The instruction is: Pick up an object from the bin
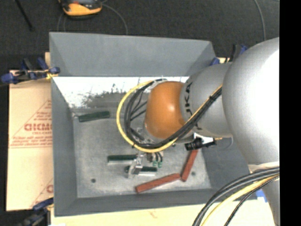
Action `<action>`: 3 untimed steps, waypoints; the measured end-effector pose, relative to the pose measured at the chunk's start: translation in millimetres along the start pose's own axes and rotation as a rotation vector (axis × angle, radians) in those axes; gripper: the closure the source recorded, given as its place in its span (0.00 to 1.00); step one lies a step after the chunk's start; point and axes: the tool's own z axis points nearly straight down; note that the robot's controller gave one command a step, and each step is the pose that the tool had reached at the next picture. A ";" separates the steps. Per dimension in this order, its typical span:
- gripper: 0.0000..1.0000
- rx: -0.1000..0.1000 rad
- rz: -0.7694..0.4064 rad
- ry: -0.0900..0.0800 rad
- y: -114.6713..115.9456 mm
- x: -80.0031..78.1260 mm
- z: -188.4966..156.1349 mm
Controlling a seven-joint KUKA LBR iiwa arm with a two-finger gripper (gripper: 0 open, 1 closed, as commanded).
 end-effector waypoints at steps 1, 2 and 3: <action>0.00 0.001 0.040 0.005 9.1 -6.0 6.1; 0.00 0.001 0.290 0.003 5.2 -4.7 -6.5; 0.00 0.002 0.102 0.005 14.7 -4.2 10.9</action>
Offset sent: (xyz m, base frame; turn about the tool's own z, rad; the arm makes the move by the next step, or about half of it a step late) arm 0.0033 0.0049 0.0098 0.3165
